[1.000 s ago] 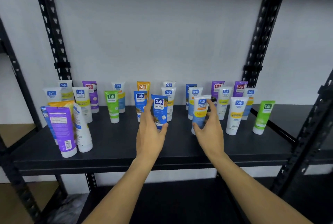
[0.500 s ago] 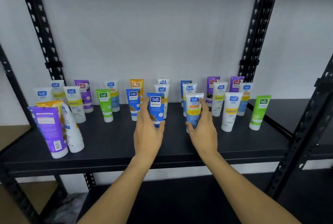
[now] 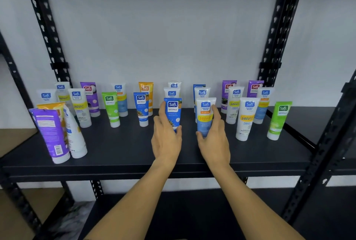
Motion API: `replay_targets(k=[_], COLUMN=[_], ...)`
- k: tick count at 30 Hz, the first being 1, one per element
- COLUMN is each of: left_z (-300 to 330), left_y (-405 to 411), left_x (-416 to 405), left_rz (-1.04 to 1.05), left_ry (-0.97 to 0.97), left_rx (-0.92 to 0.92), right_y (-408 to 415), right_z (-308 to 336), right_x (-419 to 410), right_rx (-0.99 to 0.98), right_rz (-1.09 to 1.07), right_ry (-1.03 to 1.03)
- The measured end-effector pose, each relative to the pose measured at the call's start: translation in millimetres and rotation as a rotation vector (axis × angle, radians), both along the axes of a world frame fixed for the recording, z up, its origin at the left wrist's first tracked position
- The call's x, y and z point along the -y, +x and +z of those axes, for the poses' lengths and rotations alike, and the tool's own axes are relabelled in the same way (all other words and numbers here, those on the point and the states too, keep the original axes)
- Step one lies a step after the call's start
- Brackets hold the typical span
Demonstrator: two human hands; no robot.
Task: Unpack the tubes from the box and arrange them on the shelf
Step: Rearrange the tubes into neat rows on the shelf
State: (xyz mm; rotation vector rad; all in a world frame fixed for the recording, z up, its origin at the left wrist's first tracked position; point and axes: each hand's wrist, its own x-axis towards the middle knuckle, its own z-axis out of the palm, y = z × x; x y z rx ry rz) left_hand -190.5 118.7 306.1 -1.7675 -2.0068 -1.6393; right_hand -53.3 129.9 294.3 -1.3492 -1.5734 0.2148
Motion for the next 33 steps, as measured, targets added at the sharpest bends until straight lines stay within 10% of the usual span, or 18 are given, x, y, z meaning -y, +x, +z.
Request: replay_targets(k=[33], left_z=[-15.5], left_y=[2.5], left_x=[-9.0], left_rz=[0.116], left_ry=[-0.170], left_rx=[-0.139], right_y=[-2.8], right_z=[-4.6], right_x=[-4.8], right_rx=[0.082], right_rz=[-0.027], right_ry=[-0.002])
